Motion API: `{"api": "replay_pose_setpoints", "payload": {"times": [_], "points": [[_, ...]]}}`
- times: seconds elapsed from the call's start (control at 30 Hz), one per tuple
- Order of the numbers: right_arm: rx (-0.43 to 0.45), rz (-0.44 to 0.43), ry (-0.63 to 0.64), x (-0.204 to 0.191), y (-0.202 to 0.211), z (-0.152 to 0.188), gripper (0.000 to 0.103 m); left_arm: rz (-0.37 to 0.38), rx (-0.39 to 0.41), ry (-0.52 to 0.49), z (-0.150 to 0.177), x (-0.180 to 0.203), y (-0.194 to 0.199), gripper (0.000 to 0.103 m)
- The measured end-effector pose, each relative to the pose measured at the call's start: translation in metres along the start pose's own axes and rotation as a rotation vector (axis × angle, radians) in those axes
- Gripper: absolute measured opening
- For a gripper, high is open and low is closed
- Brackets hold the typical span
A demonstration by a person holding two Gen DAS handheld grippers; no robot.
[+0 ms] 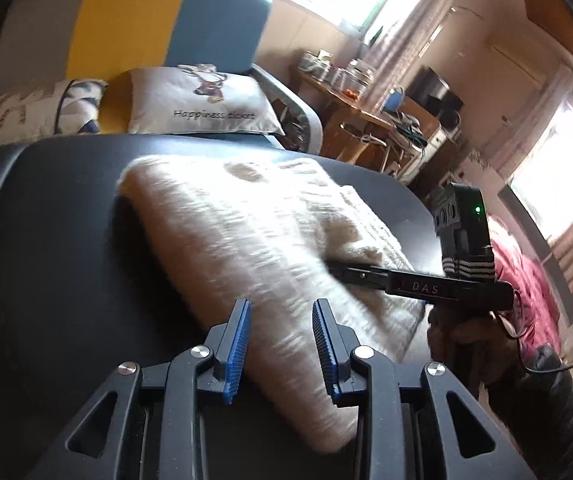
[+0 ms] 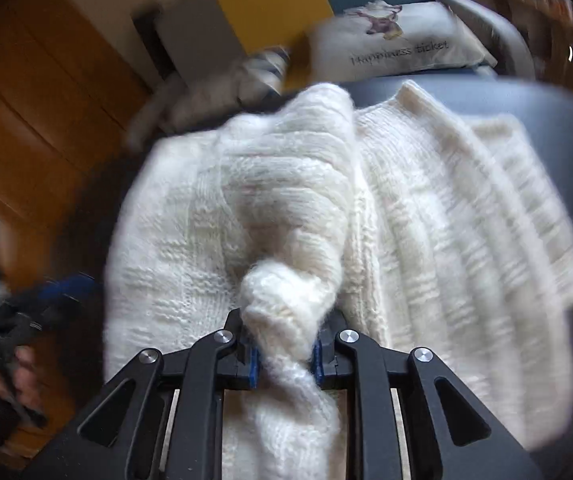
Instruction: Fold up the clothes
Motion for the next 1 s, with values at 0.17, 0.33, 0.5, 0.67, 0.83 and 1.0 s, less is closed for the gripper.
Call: {"api": "replay_pose_setpoints", "payload": {"times": [0.17, 0.33, 0.5, 0.67, 0.83, 1.0], "points": [[-0.034, -0.161, -0.045, -0.025, -0.004, 0.03, 0.02, 0.01, -0.019, 0.004, 0.008, 0.0, 0.003, 0.032], [-0.088, -0.24, -0.036, -0.067, -0.003, 0.061, 0.02, -0.024, -0.037, -0.016, 0.038, -0.014, 0.04, 0.032], [-0.018, -0.162, 0.04, -0.103, 0.025, 0.064, 0.02, -0.047, -0.003, -0.063, 0.038, -0.007, 0.068, 0.032], [0.202, 0.007, 0.217, -0.136, 0.089, 0.036, 0.018, -0.023, 0.061, -0.145, 0.021, 0.013, 0.082, 0.032], [0.064, 0.131, 0.186, -0.113, 0.047, 0.037, 0.018, -0.022, 0.002, -0.107, 0.02, 0.009, 0.051, 0.032], [0.006, 0.04, 0.0, -0.074, 0.018, 0.064, 0.018, -0.032, -0.054, -0.095, 0.04, 0.009, 0.023, 0.032]]}}
Point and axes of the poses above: each gripper's, at about its wrist camera, not at the fingertips, and y roughly against the way its jaws point, x to its right, z to its underside, the point moved 3 cm from there along -y, roughly the way its jaws point, and after that the axes turned 13 degrees about z, right-handed, at the moved point
